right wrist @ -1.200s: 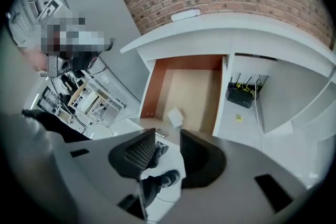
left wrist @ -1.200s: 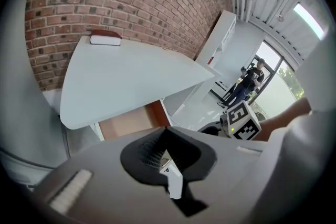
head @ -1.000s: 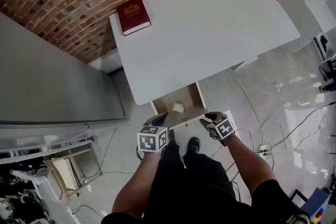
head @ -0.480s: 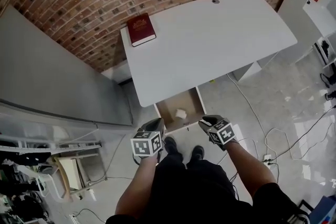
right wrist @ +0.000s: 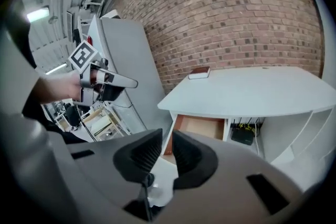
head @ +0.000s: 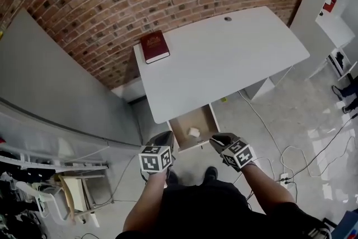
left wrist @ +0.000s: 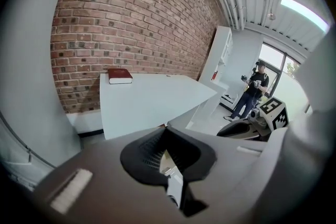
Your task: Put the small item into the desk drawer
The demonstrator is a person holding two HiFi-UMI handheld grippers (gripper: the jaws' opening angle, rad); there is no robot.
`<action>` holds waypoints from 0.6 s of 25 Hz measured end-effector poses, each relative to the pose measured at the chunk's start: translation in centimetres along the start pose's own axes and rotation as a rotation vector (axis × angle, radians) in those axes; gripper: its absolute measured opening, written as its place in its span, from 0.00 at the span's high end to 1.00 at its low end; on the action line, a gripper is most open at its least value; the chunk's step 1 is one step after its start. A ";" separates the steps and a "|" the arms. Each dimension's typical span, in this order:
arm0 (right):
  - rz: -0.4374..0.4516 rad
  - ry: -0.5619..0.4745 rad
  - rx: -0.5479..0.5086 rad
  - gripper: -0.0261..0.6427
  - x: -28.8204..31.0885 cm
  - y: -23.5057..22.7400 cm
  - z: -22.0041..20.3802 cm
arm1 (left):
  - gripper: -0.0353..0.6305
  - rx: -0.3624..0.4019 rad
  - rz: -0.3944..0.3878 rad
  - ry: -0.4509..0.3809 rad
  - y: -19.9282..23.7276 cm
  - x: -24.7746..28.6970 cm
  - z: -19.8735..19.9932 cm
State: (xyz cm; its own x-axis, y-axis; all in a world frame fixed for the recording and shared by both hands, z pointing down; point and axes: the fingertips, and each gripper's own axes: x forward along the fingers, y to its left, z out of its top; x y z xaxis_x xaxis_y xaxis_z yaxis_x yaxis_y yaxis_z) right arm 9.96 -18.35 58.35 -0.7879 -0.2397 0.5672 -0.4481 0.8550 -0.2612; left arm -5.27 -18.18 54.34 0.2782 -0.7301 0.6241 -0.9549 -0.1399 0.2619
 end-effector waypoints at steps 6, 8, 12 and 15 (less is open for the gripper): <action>-0.057 -0.121 -0.003 0.90 -0.2 2.1 4.4 | 0.93 0.049 -0.024 -0.014 1.9 -2.9 1.4; -0.059 -0.163 0.004 0.92 0.1 3.0 6.3 | 0.93 0.051 -0.019 -0.020 3.1 -3.9 1.8; -0.045 -0.223 -0.023 0.93 0.8 5.0 9.9 | 0.93 0.038 -0.003 -0.040 5.8 -5.4 2.3; -0.032 -0.267 -0.048 0.93 0.7 6.2 12.2 | 0.93 0.047 -0.001 -0.064 7.1 -6.2 3.1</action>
State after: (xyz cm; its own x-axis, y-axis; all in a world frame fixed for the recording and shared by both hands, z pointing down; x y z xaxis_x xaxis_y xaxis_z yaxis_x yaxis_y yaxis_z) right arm 1.54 -18.81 47.61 -0.8601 -0.3743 0.3464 -0.4590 0.8643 -0.2056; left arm -14.11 -16.73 50.08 0.2737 -0.7709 0.5751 -0.9588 -0.1711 0.2269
